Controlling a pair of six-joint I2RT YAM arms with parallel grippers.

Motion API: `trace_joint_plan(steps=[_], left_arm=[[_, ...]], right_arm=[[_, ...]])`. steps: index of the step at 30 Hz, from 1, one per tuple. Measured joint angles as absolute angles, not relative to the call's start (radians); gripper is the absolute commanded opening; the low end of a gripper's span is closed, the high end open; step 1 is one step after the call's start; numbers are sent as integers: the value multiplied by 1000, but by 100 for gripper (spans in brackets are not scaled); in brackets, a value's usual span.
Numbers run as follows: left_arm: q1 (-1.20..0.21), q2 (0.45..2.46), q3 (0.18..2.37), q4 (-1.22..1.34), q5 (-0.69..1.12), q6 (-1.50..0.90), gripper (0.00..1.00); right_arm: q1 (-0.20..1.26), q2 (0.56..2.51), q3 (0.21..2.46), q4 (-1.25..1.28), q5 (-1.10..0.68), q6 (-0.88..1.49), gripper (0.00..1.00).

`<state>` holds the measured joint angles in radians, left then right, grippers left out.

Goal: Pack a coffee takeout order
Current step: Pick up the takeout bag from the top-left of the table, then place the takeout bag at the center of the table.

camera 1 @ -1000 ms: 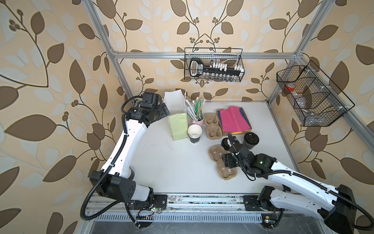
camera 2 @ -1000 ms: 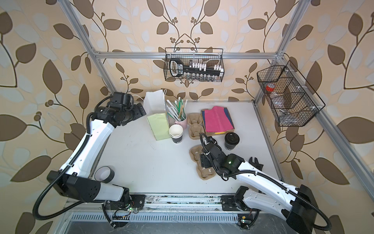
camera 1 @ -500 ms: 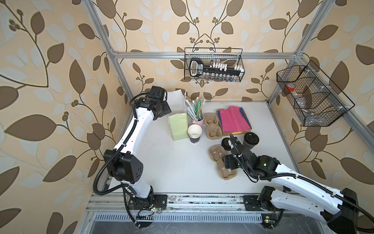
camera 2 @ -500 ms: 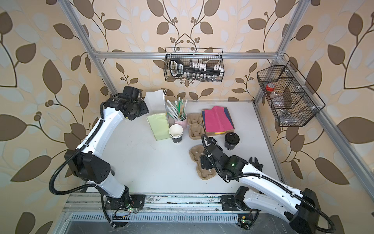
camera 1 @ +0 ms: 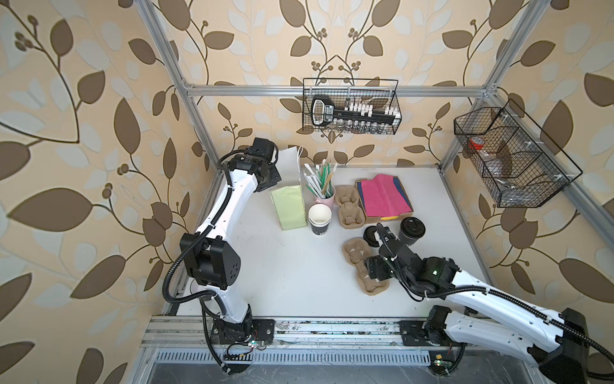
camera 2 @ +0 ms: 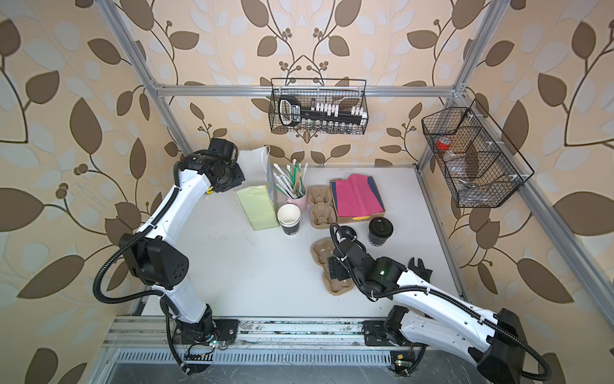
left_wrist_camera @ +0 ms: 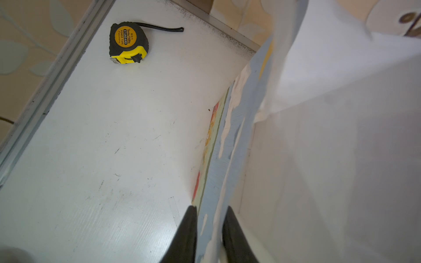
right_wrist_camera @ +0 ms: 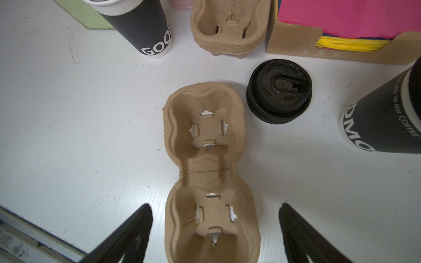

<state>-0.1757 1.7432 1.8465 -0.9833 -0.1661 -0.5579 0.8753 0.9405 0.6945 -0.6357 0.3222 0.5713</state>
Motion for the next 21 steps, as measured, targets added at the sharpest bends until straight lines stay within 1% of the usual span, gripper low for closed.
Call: trace_joint_plan(steps=[1,4,8,11,13,16,21], left_arm=[[-176,1743,1852,-986,-168,-557,12],[-176,1743,1866,-988,-171,-558,0],[-176,1733,1871,-1008,-180,-556,0],[-176,1678,1832,-1011,-180,-558,0],[-176,1591,1764,-1012,-180,-559,0],[-176,1416,1664,-1028,-180,-566,0],[-176,1140,1567,-1048,-165,-590,0]], right_arm=[[875,944,694,-636,323,573,88],[875,953,693,-636,326,579,89],[867,959,685,-636,329,584,89],[826,968,674,-633,325,587,89],[786,980,661,-625,315,587,87],[739,1012,645,-623,294,587,81],[726,1036,633,-615,284,599,74]])
